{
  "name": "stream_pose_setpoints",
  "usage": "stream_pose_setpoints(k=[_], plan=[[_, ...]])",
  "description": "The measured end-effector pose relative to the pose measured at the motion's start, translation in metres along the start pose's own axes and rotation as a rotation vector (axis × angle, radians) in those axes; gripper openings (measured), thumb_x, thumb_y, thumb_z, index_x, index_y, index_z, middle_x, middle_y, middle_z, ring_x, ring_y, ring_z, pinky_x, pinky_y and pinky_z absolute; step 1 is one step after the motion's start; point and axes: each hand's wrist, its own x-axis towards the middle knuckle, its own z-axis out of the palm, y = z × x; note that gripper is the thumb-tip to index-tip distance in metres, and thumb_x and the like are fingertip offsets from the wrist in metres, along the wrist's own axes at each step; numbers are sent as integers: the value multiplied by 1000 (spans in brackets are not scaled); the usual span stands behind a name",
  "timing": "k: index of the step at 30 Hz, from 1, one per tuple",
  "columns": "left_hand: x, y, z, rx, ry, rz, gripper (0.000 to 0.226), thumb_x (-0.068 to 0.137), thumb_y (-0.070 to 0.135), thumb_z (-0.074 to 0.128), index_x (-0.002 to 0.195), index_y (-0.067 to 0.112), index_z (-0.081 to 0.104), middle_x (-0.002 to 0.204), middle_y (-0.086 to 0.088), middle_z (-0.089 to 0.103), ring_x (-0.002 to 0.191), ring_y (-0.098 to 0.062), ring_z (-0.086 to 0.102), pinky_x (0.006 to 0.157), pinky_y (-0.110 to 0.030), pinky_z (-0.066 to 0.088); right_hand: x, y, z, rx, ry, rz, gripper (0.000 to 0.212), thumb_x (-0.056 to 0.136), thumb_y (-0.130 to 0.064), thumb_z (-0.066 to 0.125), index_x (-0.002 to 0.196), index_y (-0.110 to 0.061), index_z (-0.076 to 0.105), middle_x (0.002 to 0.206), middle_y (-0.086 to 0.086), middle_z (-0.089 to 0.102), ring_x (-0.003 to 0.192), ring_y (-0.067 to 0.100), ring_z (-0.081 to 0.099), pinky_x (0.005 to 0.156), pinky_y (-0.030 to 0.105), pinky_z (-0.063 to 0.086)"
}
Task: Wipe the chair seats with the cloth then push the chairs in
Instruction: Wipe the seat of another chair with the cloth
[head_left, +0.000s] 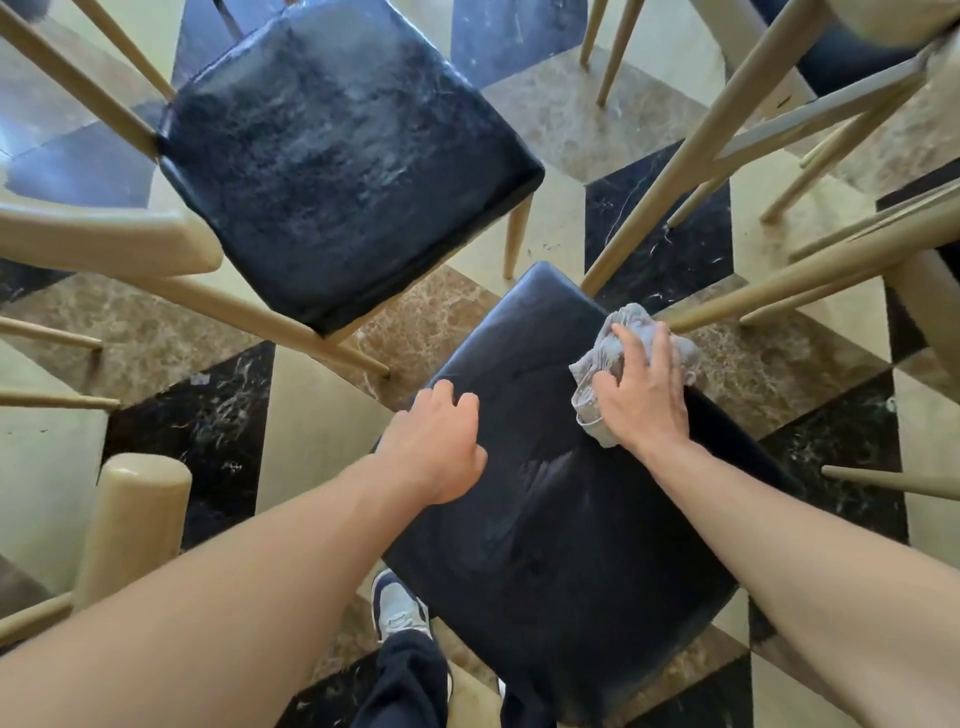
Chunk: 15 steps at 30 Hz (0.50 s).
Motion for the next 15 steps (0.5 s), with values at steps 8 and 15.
stream_pose_setpoints(k=[8,15], plan=[[21,-10,-34,60,61,-72,32,93,34,48,118,15,47,118,-10,46,113,-31,46,87,-45,43,63,-91,2,128,-2,-143,83,74,-20,72,149,-17,36,148,6,42,136,28,35,114,45,35],[18,-20,-39,-10,102,-142,15,89,31,48,97,20,55,95,-2,56,84,-24,54,68,-35,41,20,-146,47,-245,-178,-821,35,80,-20,66,115,-17,70,120,2,66,121,24,50,112,42,28]])
